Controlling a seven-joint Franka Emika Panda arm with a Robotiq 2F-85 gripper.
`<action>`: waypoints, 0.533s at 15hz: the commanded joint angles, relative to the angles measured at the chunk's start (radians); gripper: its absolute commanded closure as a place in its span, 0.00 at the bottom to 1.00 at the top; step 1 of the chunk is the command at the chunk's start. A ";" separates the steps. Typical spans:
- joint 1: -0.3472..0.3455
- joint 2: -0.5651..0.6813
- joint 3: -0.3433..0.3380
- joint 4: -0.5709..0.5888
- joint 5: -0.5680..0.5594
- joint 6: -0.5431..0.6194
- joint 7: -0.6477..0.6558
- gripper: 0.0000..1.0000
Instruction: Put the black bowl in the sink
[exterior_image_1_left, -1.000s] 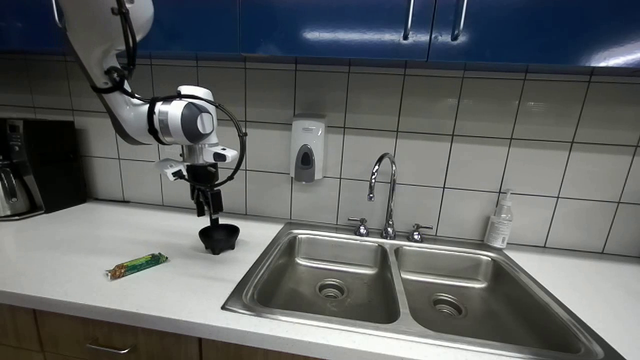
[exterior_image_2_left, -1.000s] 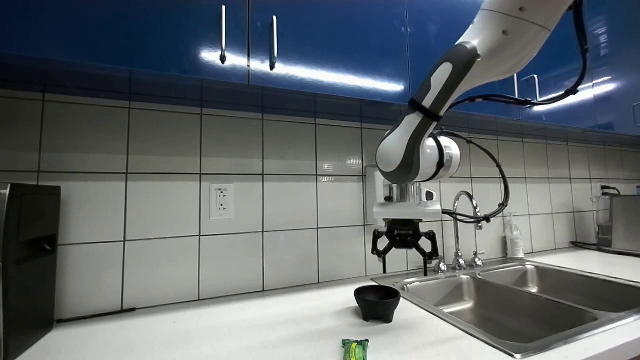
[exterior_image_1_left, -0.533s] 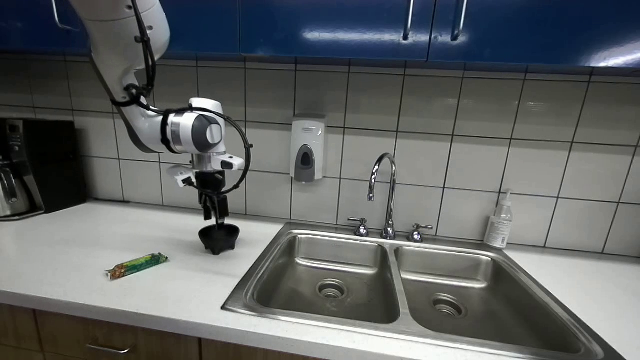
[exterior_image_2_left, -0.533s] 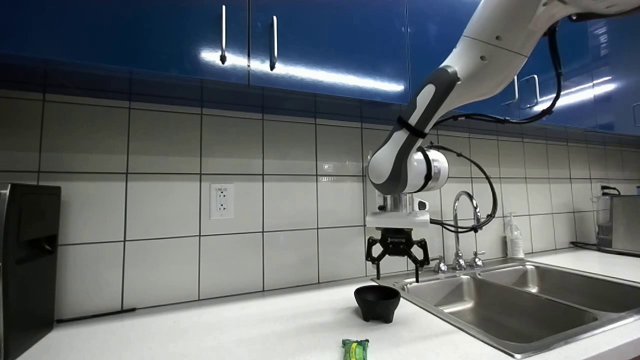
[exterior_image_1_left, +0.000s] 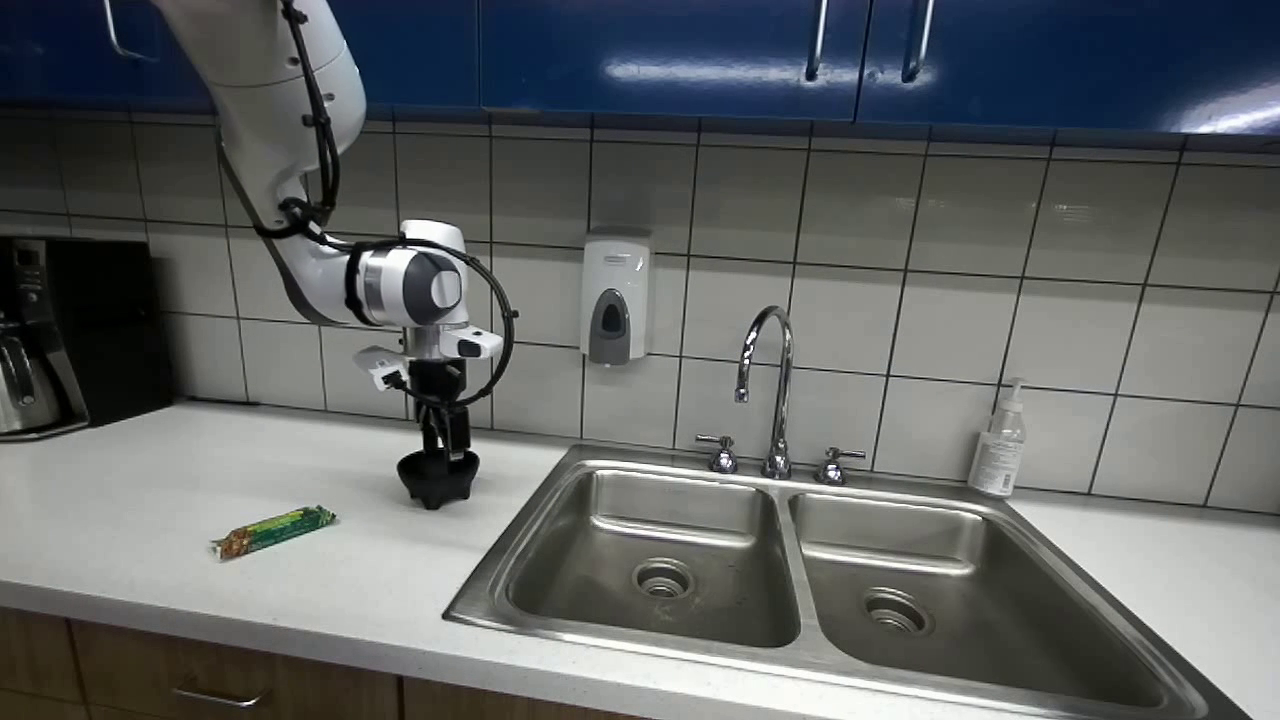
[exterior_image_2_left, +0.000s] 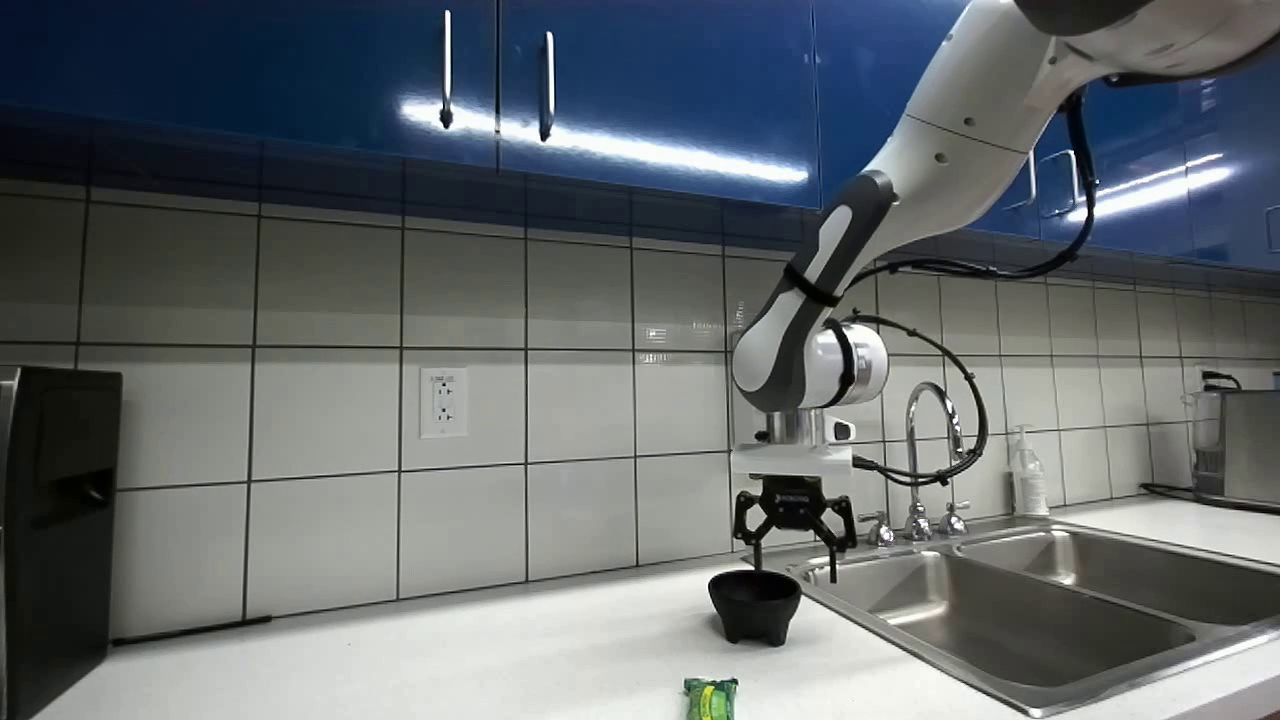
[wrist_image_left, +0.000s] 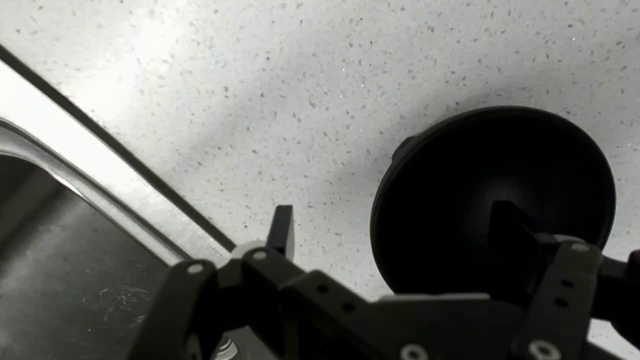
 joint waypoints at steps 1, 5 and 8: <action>0.013 0.045 -0.018 0.057 0.040 -0.047 -0.035 0.00; 0.014 0.067 -0.022 0.070 0.058 -0.053 -0.041 0.00; 0.010 0.073 -0.019 0.071 0.075 -0.053 -0.051 0.26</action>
